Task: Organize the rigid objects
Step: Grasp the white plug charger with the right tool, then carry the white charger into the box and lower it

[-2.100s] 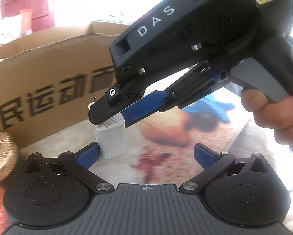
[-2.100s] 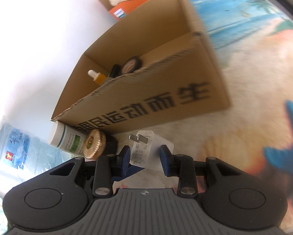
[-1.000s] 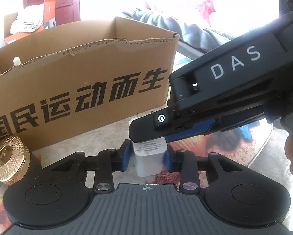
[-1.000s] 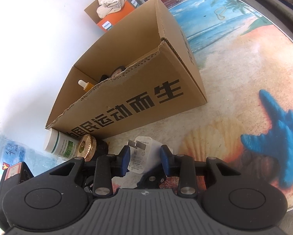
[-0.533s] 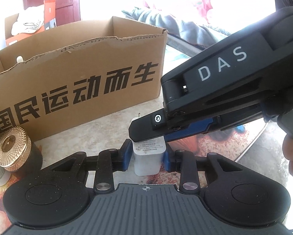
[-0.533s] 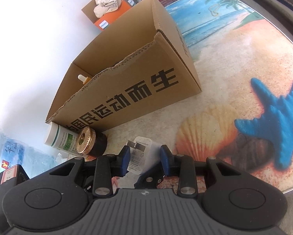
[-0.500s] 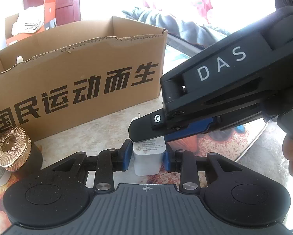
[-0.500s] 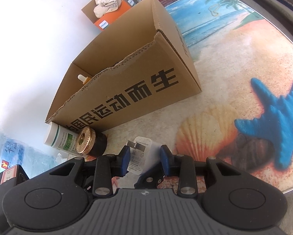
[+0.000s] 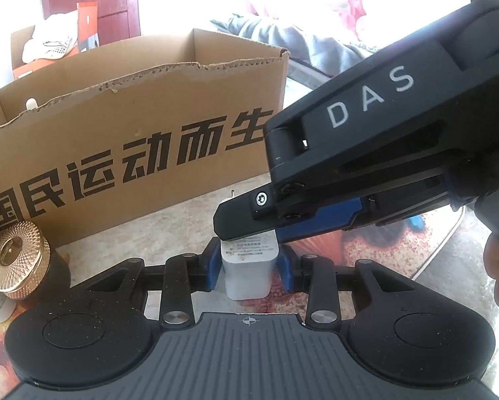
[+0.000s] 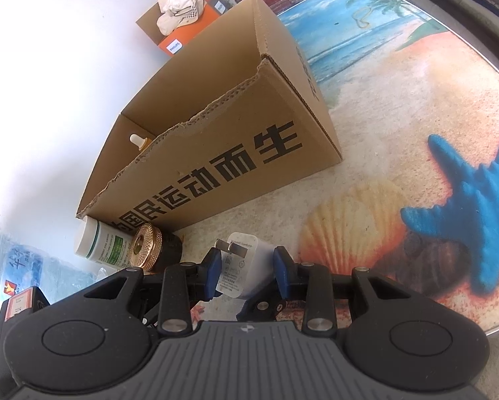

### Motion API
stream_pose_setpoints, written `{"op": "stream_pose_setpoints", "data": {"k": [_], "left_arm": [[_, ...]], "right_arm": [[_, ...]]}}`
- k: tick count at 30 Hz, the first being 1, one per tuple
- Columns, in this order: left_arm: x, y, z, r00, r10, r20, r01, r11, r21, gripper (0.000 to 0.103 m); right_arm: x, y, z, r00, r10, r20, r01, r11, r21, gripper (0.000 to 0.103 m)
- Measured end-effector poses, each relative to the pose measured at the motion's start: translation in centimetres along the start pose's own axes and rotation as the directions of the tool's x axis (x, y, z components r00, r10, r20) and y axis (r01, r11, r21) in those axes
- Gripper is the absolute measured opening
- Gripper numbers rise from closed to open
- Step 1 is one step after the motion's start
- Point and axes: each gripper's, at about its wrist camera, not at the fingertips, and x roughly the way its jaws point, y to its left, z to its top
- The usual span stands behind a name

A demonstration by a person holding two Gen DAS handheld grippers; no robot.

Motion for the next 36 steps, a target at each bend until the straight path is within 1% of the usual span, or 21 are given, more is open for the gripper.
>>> {"op": "stream_pose_setpoints", "data": {"k": [3,6,8,10,13,18,22,27,30,32,36], "left_arm": [[-0.1,0.1,0.0,1.0,0.0,0.005,0.0,1.0,0.0,0.034],[-0.3,0.0,-0.1,1.0,0.006,0.008,-0.006,1.0,-0.002,0.03],[-0.6,0.1,-0.4,1.0,0.008,0.008,-0.008,1.0,-0.004,0.027],[-0.8,0.4,-0.3,1.0,0.004,0.007,-0.004,1.0,-0.016,0.027],[-1.4,0.4,-0.4,1.0,0.013,0.021,-0.013,1.0,-0.018,0.027],[-3.5,0.3,-0.2,0.996,0.034,0.077,-0.033,0.999,-0.014,0.027],[-6.3,0.8,1.1,0.986,0.065,0.152,-0.065,0.998,-0.004,0.027],[-8.8,2.6,4.7,0.967,0.103,0.231,-0.104,0.995,-0.007,0.027],[-9.1,4.3,7.6,0.963,0.11,0.247,-0.107,0.994,-0.025,0.027],[-8.4,5.5,9.5,0.966,0.108,0.233,-0.102,0.994,-0.04,0.027],[-5.3,7.9,13.0,0.982,0.092,0.162,-0.08,0.994,-0.079,0.027]], "right_arm": [[0.1,-0.1,0.0,1.0,0.006,0.005,-0.006,1.0,0.002,0.038],[0.0,-0.1,0.0,1.0,0.005,0.013,-0.005,1.0,-0.003,0.037],[-0.1,0.0,-0.1,1.0,0.01,0.015,-0.01,1.0,-0.007,0.034],[-0.2,0.0,-0.2,1.0,0.013,0.019,-0.012,1.0,-0.009,0.031],[-0.5,0.4,-0.3,0.999,0.023,0.025,-0.023,1.0,-0.014,0.03],[-1.9,2.4,-0.1,0.998,0.035,0.058,-0.032,0.998,-0.057,0.03],[-3.7,5.1,0.7,0.991,0.075,0.111,-0.061,0.991,-0.122,0.03],[-5.0,9.1,3.8,0.977,0.137,0.165,-0.098,0.97,-0.223,0.03],[-4.8,11.0,6.6,0.972,0.16,0.175,-0.11,0.958,-0.265,0.03],[-3.9,12.1,8.9,0.973,0.158,0.168,-0.105,0.952,-0.286,0.03],[-1.0,12.8,13.5,0.983,0.134,0.122,-0.096,0.955,-0.281,0.031]]}}
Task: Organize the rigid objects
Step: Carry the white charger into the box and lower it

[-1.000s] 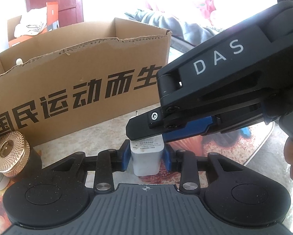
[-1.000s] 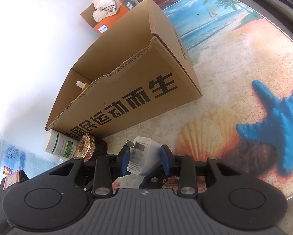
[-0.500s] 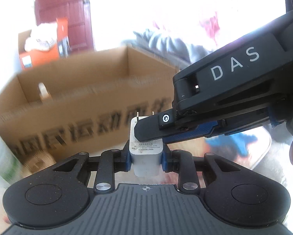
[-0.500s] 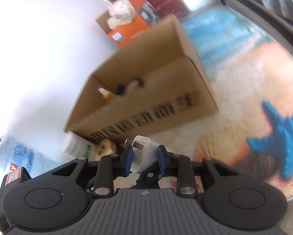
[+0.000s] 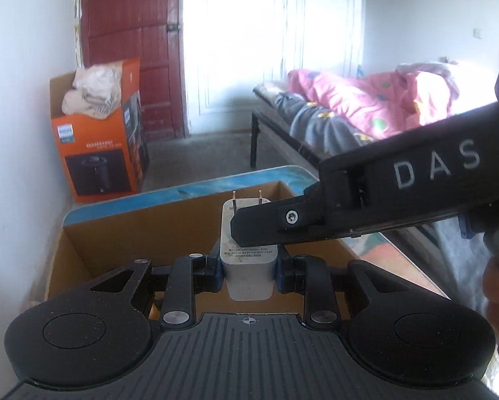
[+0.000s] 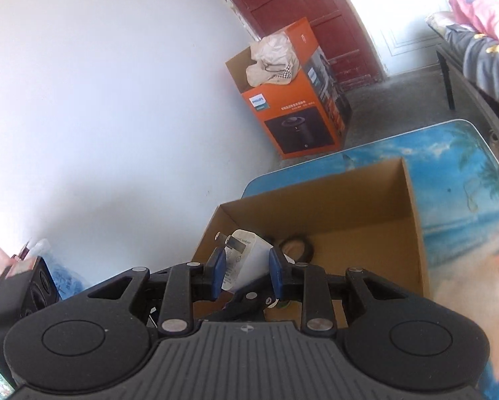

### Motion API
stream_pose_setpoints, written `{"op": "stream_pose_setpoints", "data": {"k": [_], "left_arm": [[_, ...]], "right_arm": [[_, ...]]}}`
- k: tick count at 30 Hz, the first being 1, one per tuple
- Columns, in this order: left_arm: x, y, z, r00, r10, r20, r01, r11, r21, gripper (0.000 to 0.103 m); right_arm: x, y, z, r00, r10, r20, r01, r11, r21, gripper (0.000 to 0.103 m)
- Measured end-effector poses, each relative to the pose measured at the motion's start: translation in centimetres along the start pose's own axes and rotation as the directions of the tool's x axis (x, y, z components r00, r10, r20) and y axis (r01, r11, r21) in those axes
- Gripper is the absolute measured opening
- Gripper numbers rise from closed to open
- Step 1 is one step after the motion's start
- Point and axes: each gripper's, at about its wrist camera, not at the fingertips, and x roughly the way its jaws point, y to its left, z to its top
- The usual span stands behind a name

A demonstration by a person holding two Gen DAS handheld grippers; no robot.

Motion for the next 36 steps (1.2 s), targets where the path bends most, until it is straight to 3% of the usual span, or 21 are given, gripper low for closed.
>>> {"op": "stream_pose_setpoints", "data": {"k": [5,11,16,22,31,34,36], "left_arm": [[5.8,2.1,1.2,0.989,0.002,-0.145,-0.008,0.999,-0.038,0.027],[10.8,4.6,1.2,0.955,0.02,-0.297,-0.045,0.996,-0.078,0.027],[13.3,5.5,2.5,0.922,0.034,-0.385,-0.076,0.992,-0.095,0.027],[14.7,6.3,2.5,0.896,0.034,-0.444,-0.103,0.986,-0.132,0.027],[15.9,7.5,1.3,0.878,-0.003,-0.478,-0.105,0.974,-0.2,0.029],[15.4,7.9,1.1,0.884,-0.036,-0.466,-0.089,0.966,-0.243,0.036],[14.9,7.9,1.2,0.891,-0.046,-0.452,-0.079,0.964,-0.253,0.049]], "right_arm": [[5.7,-2.8,3.2,0.994,-0.019,-0.11,0.025,0.998,0.055,0.031],[11.7,-5.4,4.7,0.976,-0.033,-0.217,0.052,0.995,0.083,0.031],[14.2,-6.7,5.1,0.959,-0.04,-0.28,0.068,0.993,0.092,0.031],[16.0,-7.2,5.0,0.947,-0.045,-0.318,0.075,0.994,0.083,0.031],[17.5,-7.6,4.0,0.934,-0.066,-0.351,0.092,0.994,0.06,0.031],[17.5,-7.6,3.7,0.935,-0.084,-0.345,0.104,0.994,0.039,0.031],[17.3,-7.5,3.8,0.938,-0.089,-0.335,0.105,0.994,0.029,0.031]]}}
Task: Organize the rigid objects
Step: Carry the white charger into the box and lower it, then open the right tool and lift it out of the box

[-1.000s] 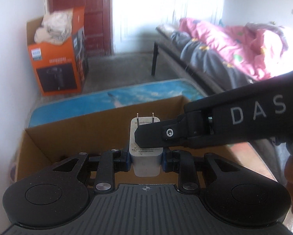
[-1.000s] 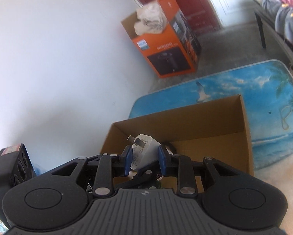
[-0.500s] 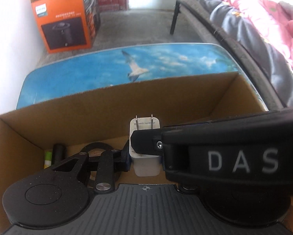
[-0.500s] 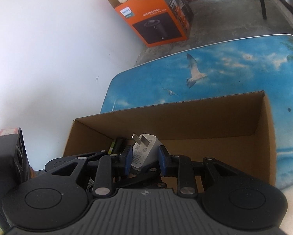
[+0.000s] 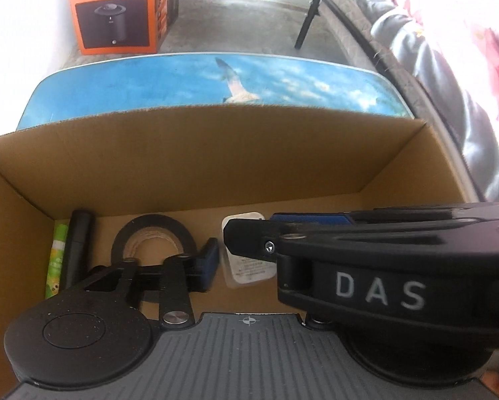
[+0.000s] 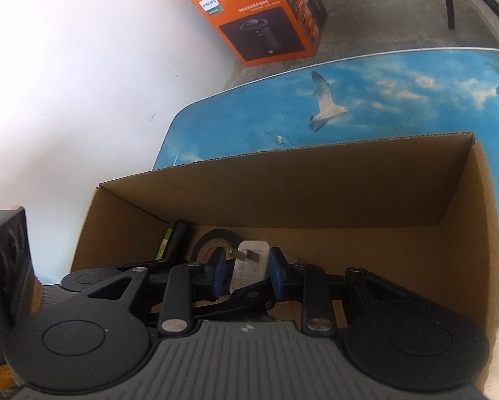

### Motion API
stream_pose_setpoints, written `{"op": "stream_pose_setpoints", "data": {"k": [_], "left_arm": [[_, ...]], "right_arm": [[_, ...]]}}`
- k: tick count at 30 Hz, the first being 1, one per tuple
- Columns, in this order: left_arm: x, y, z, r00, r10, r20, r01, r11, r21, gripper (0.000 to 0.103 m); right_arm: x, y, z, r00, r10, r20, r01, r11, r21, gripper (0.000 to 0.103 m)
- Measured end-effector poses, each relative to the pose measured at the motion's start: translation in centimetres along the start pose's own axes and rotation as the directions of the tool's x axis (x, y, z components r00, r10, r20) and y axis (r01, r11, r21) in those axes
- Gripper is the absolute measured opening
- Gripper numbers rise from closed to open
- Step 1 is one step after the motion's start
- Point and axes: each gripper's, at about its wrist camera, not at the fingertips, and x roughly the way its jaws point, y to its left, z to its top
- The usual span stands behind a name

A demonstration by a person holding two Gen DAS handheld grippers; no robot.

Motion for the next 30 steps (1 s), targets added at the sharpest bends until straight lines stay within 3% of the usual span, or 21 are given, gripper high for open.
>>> {"op": "stream_pose_setpoints", "data": {"k": [2,6,8,13,19,24,27,30], "left_arm": [[-0.8,-0.1,-0.1,1.0,-0.005,0.017,0.005,1.0,0.002,0.069],[-3.1,-0.5,-0.4,0.998,-0.026,0.05,0.025,1.0,0.013,0.076],[-5.0,-0.6,-0.9,0.996,-0.047,0.076,0.046,0.999,0.022,0.086],[-11.0,-1.0,-3.7,0.974,-0.122,0.19,0.109,0.991,0.079,0.101],[-16.7,-1.3,-10.0,0.942,-0.2,0.269,0.152,0.97,0.188,0.103],[-18.3,0.3,-16.2,0.925,-0.235,0.299,0.192,0.967,0.166,0.103],[-17.8,1.1,-19.2,0.93,-0.191,0.313,0.156,0.979,0.133,0.103],[-16.5,1.5,-21.1,0.943,-0.149,0.297,0.118,0.986,0.119,0.103]], "right_arm": [[-0.6,0.1,0.0,1.0,0.003,0.012,-0.003,1.0,0.002,0.031],[-3.5,0.9,-0.4,0.997,0.025,0.069,-0.024,1.0,-0.01,0.031],[-5.7,1.4,-1.0,0.992,0.051,0.115,-0.049,0.999,-0.02,0.031],[-12.7,2.7,-4.3,0.962,0.15,0.229,-0.139,0.988,-0.061,0.031],[-19.1,2.9,-10.9,0.917,0.244,0.316,-0.232,0.97,-0.078,0.031],[-20.7,2.3,-16.6,0.89,0.315,0.33,-0.325,0.945,-0.026,0.034],[-19.4,2.4,-18.7,0.897,0.321,0.305,-0.339,0.941,0.007,0.036],[-16.5,3.1,-19.6,0.919,0.306,0.248,-0.32,0.947,0.016,0.04]]}}
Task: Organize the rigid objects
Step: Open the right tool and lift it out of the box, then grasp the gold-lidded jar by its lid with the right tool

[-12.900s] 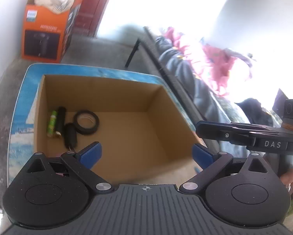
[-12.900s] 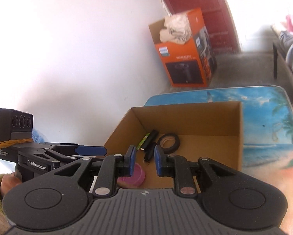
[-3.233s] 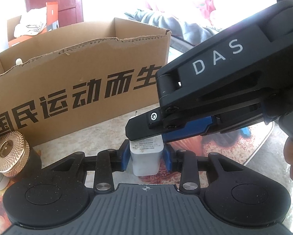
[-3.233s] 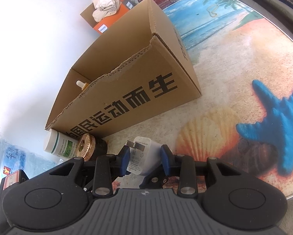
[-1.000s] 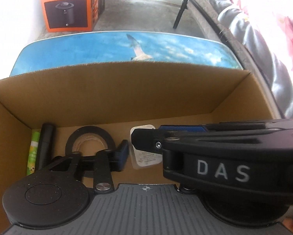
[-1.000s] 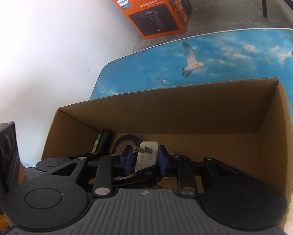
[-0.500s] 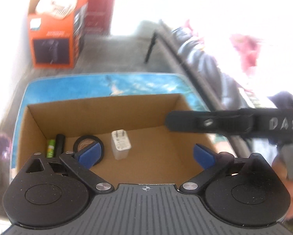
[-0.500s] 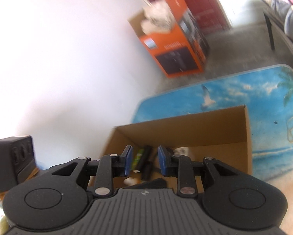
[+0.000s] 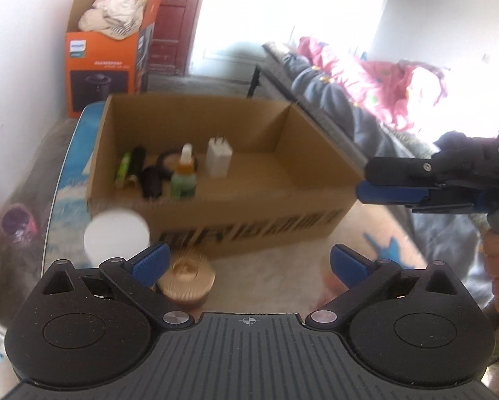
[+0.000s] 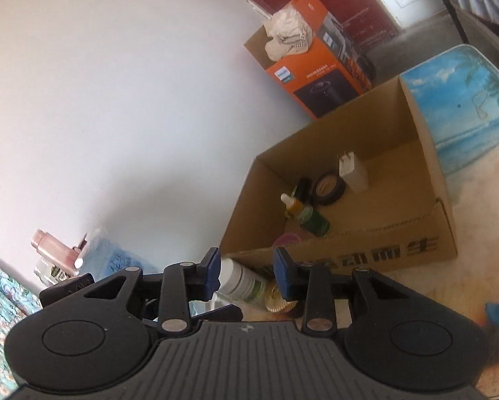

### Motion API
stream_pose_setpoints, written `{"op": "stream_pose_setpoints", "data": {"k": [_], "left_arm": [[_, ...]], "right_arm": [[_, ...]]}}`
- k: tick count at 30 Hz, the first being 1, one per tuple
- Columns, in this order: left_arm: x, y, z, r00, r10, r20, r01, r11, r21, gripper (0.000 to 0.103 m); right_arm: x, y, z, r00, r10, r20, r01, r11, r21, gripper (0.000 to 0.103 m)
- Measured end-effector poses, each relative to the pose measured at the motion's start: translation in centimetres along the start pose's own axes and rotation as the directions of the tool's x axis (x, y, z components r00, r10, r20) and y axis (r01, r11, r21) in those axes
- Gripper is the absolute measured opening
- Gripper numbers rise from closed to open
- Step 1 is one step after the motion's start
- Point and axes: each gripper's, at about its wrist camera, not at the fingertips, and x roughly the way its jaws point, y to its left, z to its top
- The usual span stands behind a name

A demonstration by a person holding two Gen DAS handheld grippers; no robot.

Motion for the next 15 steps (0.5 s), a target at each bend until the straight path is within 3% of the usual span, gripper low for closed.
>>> {"op": "stream_pose_setpoints", "data": {"k": [8,15], "left_arm": [[3.8,0.2,-3.8,0.995,0.062,-0.073,-0.06,0.998,0.032,0.103],[6.3,0.9,-4.6,0.992,0.093,-0.084,-0.089,0.995,0.052,0.103]], "right_arm": [[8.1,-0.5,-3.1,0.982,-0.121,-0.147,0.115,0.992,-0.043,0.043],[12.9,-1.3,-3.0,0.965,-0.176,-0.196,0.159,0.982,-0.1,0.043]]}}
